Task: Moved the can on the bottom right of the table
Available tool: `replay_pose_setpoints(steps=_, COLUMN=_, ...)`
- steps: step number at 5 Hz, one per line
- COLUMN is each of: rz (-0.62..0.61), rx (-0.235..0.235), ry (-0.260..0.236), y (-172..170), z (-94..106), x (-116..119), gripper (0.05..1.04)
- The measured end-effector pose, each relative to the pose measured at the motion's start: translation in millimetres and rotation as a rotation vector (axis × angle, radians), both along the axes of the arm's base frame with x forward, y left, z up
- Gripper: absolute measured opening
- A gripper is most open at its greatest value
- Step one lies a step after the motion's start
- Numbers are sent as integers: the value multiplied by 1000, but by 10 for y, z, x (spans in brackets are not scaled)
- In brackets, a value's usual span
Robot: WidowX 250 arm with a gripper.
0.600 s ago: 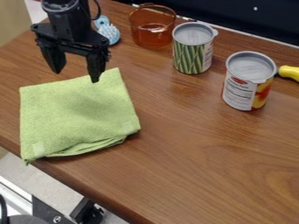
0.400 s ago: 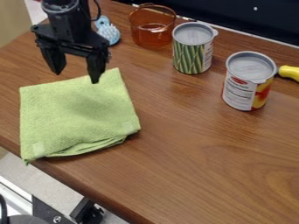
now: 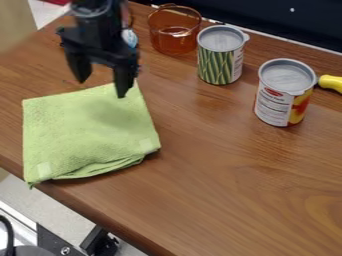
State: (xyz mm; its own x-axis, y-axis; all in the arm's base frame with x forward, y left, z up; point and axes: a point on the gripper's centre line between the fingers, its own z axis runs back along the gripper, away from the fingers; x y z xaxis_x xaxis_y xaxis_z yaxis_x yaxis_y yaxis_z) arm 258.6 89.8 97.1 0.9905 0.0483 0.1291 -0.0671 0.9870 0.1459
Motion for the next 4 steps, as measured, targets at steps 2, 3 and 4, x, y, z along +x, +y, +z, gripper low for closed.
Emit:
replay_pose_setpoints(steps=2, rz=-209, rx=-60, ry=11, y=-329, z=211, x=268, gripper=997)
replay_pose_setpoints(steps=3, rz=-281, rx=-161, ry=7, y=-544, z=322, x=399, gripper=997)
replay_pose_setpoints(steps=4, rz=-318, rx=-214, ry=-18, y=-771, z=439, x=502, gripper=997)
